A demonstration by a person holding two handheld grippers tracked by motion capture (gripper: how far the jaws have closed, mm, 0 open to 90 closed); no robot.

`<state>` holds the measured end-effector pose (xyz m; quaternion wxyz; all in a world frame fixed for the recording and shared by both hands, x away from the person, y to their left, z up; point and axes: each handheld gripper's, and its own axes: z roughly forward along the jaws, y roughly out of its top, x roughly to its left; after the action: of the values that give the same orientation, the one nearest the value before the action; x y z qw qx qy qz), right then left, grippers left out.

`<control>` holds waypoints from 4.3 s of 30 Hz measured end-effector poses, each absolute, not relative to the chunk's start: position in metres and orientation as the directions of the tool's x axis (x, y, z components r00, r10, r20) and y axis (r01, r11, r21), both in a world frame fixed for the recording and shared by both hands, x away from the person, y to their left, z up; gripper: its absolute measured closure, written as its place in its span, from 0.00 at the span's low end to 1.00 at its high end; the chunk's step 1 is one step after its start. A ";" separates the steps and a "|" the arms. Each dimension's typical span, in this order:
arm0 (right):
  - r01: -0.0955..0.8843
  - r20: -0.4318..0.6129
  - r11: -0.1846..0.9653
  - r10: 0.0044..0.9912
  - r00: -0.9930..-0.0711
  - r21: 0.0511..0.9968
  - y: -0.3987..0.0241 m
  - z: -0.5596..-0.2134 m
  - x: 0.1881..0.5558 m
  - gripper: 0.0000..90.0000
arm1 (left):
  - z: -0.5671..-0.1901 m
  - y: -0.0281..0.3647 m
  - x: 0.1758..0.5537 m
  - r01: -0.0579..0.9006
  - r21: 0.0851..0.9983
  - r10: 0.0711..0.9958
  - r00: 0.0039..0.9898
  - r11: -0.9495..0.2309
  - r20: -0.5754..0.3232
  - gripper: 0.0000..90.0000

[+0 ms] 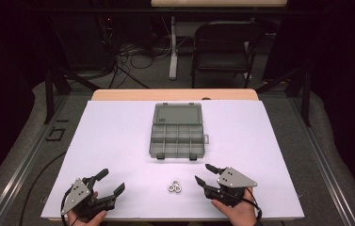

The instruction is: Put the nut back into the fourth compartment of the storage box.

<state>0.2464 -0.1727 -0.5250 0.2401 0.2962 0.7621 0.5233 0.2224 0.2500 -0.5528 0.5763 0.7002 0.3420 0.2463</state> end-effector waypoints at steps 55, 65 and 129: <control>0.430 0.027 0.454 0.662 -0.749 0.780 -0.094 -0.566 0.253 0.76 | -0.555 0.249 0.225 0.206 0.970 0.752 0.658 -0.126 -0.042 0.22; 0.428 0.026 0.457 0.659 -0.752 0.780 -0.094 -0.566 0.254 0.78 | -0.555 0.249 0.225 0.204 0.971 0.751 0.659 -0.128 -0.039 0.22; 0.422 0.023 0.420 0.687 -0.727 0.804 -0.133 -0.453 0.335 0.78 | -0.554 0.250 0.224 0.207 0.970 0.759 0.649 -0.126 -0.040 0.22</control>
<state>0.3352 -0.1333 -0.4527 0.1570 0.3347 0.8277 0.4221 0.2244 0.2499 -0.5543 0.5668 0.7095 0.3405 0.2437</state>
